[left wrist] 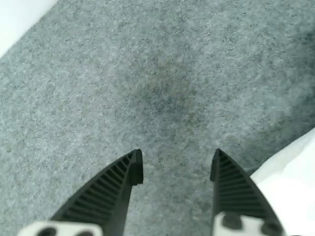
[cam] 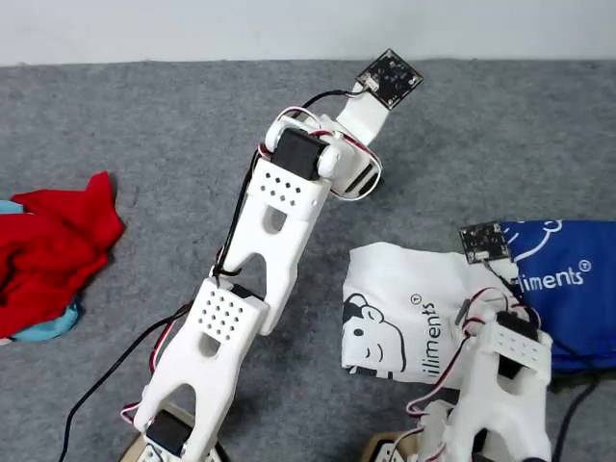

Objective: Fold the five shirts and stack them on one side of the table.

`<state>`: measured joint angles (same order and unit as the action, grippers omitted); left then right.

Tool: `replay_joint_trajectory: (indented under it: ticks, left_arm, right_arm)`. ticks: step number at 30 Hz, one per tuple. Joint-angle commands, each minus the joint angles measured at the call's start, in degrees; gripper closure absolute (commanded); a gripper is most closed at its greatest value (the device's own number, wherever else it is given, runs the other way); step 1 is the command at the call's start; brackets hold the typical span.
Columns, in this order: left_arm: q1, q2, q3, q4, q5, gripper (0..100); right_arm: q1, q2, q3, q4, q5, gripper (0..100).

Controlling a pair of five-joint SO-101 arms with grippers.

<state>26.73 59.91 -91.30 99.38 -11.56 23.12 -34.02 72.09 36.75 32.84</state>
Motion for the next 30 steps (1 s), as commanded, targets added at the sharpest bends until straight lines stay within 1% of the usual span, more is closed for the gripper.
replay_joint_trajectory:
  ticks: [1, 4, 7, 12, 15, 17, 23, 24, 30]
  left_arm:
    - [0.6, -4.0, -0.1, 1.1, 0.1, 77]
    - [0.7, -4.0, -0.1, 1.1, 0.2, 77]
    - [0.7, -4.0, -0.1, 1.1, 0.2, 77]
    - [0.7, -4.0, -0.1, 1.1, 0.2, 77]
    - [0.7, -4.0, -0.1, 1.1, 0.2, 77]
    - [0.7, -4.0, -0.1, 1.1, 0.2, 77]
    - [0.7, -4.0, -0.1, 1.1, 0.2, 77]
    - [0.7, -4.0, -0.1, 1.1, 0.2, 77]
    - [0.7, -4.0, -0.1, 1.1, 0.2, 77]
  right_arm:
    - [1.2, -0.1, 1.1, -3.3, -0.5, 76.8]
    - [0.4, 3.6, 0.9, -3.7, -0.7, 76.8]
    - [-1.8, 8.4, -3.0, -1.0, -1.4, 76.8]
    - [-8.0, 13.3, -6.9, 0.9, -3.8, 76.9]
    - [-8.6, 14.6, -8.2, 1.0, -3.9, 77.0]
    - [-8.7, 14.8, -8.4, 1.0, -3.5, 79.8]
    - [-8.6, 14.9, -8.4, 0.6, -1.1, 98.1]
    - [-8.6, 14.9, -8.4, 0.5, -1.1, 99.4]
    - [-8.6, 14.4, -8.5, 0.4, -1.1, 98.8]
